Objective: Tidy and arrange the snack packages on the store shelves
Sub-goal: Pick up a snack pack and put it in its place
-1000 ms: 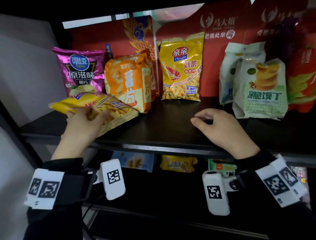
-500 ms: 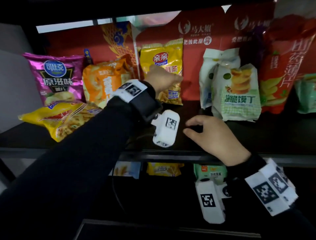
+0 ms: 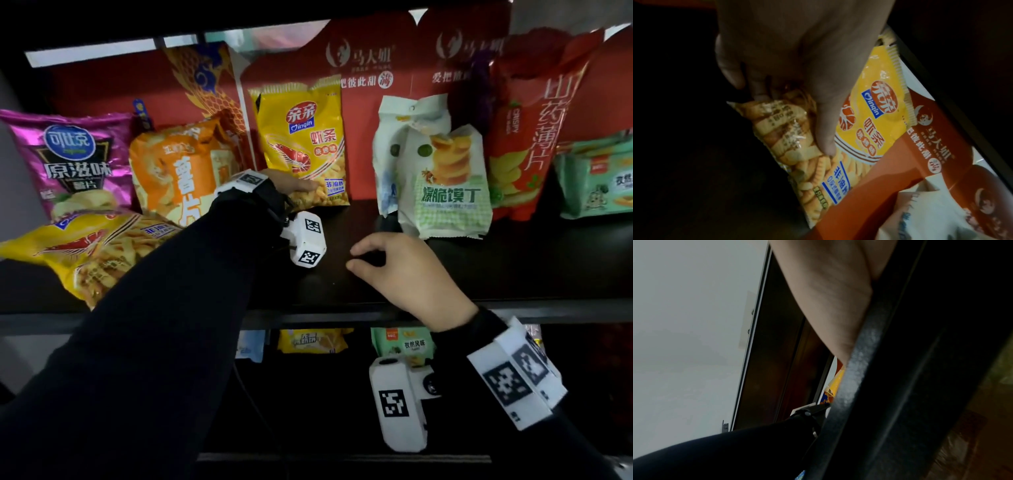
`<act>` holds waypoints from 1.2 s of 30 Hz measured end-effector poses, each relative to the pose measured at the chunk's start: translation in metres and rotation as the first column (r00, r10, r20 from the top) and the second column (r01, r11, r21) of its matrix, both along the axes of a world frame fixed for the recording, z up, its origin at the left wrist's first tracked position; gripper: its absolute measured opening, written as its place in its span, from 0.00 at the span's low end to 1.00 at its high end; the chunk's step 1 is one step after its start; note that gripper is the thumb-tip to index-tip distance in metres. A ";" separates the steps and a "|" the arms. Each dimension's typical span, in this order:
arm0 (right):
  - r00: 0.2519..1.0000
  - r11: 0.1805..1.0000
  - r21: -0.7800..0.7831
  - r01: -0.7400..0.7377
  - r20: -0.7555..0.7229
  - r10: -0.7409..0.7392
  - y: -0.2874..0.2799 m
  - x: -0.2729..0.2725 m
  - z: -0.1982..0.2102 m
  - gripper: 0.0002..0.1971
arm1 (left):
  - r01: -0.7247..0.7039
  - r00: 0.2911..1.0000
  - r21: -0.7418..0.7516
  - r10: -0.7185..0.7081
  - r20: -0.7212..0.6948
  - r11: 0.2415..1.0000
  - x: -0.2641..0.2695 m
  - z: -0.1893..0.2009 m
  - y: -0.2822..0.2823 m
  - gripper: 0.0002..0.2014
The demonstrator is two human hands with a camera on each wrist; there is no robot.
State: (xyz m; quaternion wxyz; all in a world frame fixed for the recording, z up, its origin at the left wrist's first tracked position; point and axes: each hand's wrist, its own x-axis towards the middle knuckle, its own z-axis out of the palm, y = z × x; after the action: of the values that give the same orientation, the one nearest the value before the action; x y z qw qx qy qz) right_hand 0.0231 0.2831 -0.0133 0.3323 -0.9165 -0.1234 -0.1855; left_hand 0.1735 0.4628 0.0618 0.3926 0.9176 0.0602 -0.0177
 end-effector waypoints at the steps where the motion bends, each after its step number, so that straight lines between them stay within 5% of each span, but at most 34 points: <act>1: 1.000 1.000 0.010 -0.003 0.001 0.003 0.000 0.000 0.000 0.12 | 0.011 1.000 -0.039 -0.011 0.002 0.999 -0.002 0.000 -0.002 0.39; 5: 1.000 0.999 0.053 -0.005 -0.011 0.006 0.000 0.000 -0.002 0.19 | -0.052 0.969 -0.158 0.087 0.229 0.986 -0.028 0.006 -0.007 0.41; 7: 1.000 0.992 0.125 0.017 0.003 -0.017 0.000 0.001 -0.003 0.28 | 0.045 0.932 -0.252 0.051 0.360 0.967 -0.045 0.008 -0.004 0.36; 10: 0.999 0.904 0.426 -0.038 0.023 0.031 0.003 0.001 0.002 0.38 | 0.323 0.893 -0.298 -0.185 0.411 0.898 -0.085 0.003 0.003 0.28; 12: 0.994 0.772 0.626 -0.109 0.047 0.102 0.004 0.004 0.006 0.35 | 0.471 0.861 -0.286 -0.366 0.353 0.834 -0.105 -0.006 0.007 0.28; 14: 0.986 0.724 0.672 -0.157 0.060 0.157 0.001 0.007 0.009 0.27 | 0.565 0.822 -0.334 -0.477 0.313 0.754 -0.118 -0.015 0.010 0.32; 16: 0.976 0.718 0.669 -0.194 0.057 0.211 -0.003 0.006 0.008 0.22 | 0.556 0.830 -0.475 -0.418 0.370 0.682 -0.123 -0.019 0.012 0.33; 19: 0.969 0.715 0.664 -0.220 0.063 0.239 -0.006 0.006 0.004 0.20 | 0.555 0.825 -0.682 -0.206 0.527 0.477 -0.125 -0.018 0.019 0.19; 23: 0.963 0.711 0.660 -0.241 0.070 0.262 -0.007 0.004 0.005 0.21 | 0.654 0.747 -0.643 -0.211 0.630 0.398 -0.125 -0.015 0.018 0.06; 28: 0.944 0.652 0.718 -0.245 0.022 0.330 -0.009 -0.003 0.009 0.21 | 0.628 0.763 -0.710 -0.071 0.643 0.319 -0.134 -0.006 0.011 0.09; 32: 0.921 0.614 0.748 -0.253 -0.009 0.389 -0.004 -0.009 0.014 0.25 | 0.358 0.928 -0.916 0.033 0.370 0.181 -0.132 0.004 0.009 0.12; 36: 0.917 0.621 0.747 -0.237 -0.039 0.397 -0.005 -0.009 0.014 0.23 | 0.254 0.967 -0.966 0.004 0.255 0.053 -0.134 0.011 0.011 0.15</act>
State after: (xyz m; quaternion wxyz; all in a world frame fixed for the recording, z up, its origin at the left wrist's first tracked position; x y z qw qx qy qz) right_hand 0.0144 0.2785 0.0011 0.7070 -0.6845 -0.1657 -0.0639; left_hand 0.0396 0.4734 0.0726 0.9129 0.3991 -0.0857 -0.0014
